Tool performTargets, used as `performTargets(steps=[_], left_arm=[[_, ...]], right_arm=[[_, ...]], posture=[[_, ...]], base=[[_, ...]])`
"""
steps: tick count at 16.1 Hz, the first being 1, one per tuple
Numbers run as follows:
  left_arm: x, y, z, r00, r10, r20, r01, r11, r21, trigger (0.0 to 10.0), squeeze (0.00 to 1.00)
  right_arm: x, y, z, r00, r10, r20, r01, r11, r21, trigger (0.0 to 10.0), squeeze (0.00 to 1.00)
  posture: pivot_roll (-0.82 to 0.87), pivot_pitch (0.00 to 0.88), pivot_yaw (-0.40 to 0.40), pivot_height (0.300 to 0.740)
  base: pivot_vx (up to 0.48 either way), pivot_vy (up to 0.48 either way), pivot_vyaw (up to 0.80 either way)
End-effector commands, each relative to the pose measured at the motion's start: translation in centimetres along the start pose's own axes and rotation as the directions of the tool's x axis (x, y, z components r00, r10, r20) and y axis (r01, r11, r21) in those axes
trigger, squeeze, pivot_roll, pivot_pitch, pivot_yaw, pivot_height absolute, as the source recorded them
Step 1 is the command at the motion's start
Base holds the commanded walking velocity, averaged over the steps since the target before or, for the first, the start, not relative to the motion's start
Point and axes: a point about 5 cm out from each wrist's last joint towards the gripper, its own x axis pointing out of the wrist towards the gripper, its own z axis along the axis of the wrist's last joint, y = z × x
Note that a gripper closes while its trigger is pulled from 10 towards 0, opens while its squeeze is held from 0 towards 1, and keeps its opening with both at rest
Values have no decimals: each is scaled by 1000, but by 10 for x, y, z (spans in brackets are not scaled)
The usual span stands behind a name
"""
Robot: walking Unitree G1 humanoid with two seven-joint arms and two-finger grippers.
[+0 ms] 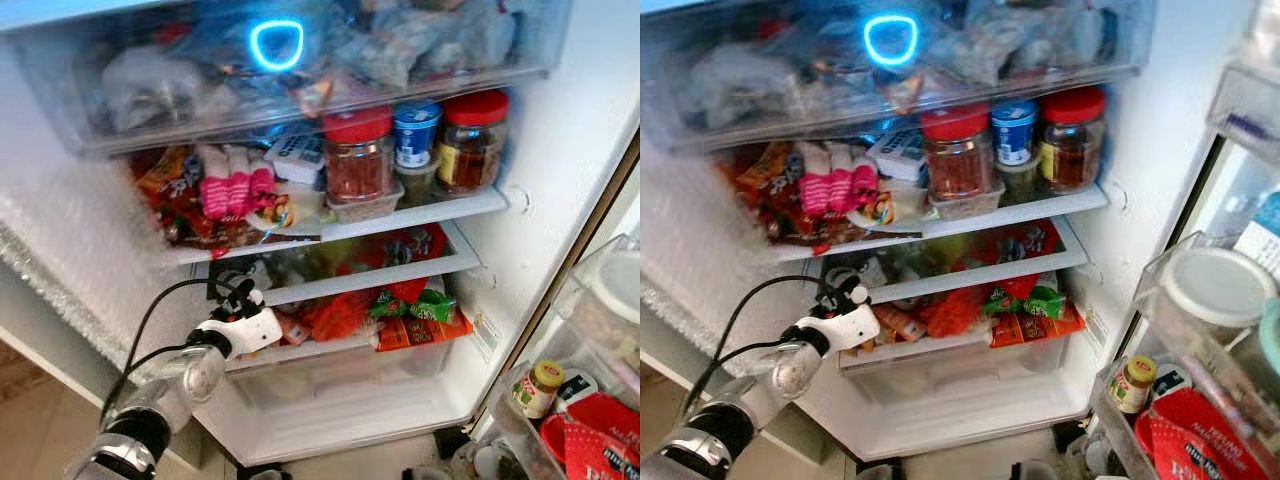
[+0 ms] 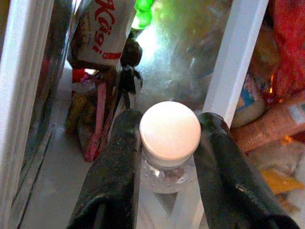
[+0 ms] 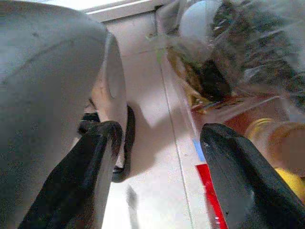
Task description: Restocking fridge
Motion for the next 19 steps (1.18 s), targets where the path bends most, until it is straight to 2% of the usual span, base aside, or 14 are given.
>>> performTargets(steps=[1, 5, 8, 10, 11, 12, 14, 16, 19], left_arm=[[-9, -14, -13, 995, -90, -48, 92, 995, 48, 10000, 0], [0, -8, -10, 997, -64, -43, 67, 996, 64, 10000, 0], [10, 1, -1, 999, -9, -33, 10, 999, 43, 10000, 0], [14, 6, 7, 999, 42, -4, -42, 995, -88, 10000, 0], [13, 6, 16, 996, 57, 64, -45, 985, -165, 10000, 0], [13, 6, 16, 996, 57, 64, -45, 985, -165, 10000, 0], [10, -1, 24, 989, 28, 144, -5, 987, -158, 10000, 0], [9, -4, 21, 991, 19, 130, -3, 992, -123, 10000, 0], [9, 0, 16, 994, 26, 109, -13, 994, -113, 10000, 0]], right_arm=[[0, 4, -3, 1000, 16, -8, -15, 1000, 14, 10000, 0], [0, 4, -4, 1000, 15, -10, -14, 1000, 16, 10000, 0], [-1, 3, -6, 1000, 12, -15, -12, 1000, 16, 10000, 0], [-1, 3, -7, 1000, 10, -17, -10, 1000, 20, 10000, 0], [-1, 2, -8, 1000, 8, -16, -7, 1000, 23, 10000, 0], [-1, 2, -8, 1000, 8, -16, -7, 1000, 23, 10000, 0], [-1, 3, -8, 1000, 9, -16, -9, 1000, 20, 10000, 0], [-1, 3, -7, 1000, 13, -13, -13, 1000, 21, 10000, 0], [-1, 4, -7, 1000, 18, -11, -18, 1000, 22, 10000, 0]], posture=[[-124, 12, 104, 629], [-128, 29, 105, 629], [-139, 38, 103, 629], [-145, 41, 107, 629], [-141, 45, 105, 629], [-141, 45, 105, 629], [-133, 46, 103, 629], [-132, 46, 105, 629], [-130, 38, 107, 629]], base=[[0, 0, 0], [0, 0, 0], [0, 0, 0], [0, 0, 0], [0, 0, 0], [0, 0, 0], [0, 0, 0], [0, 0, 0], [81, 0, 0]])
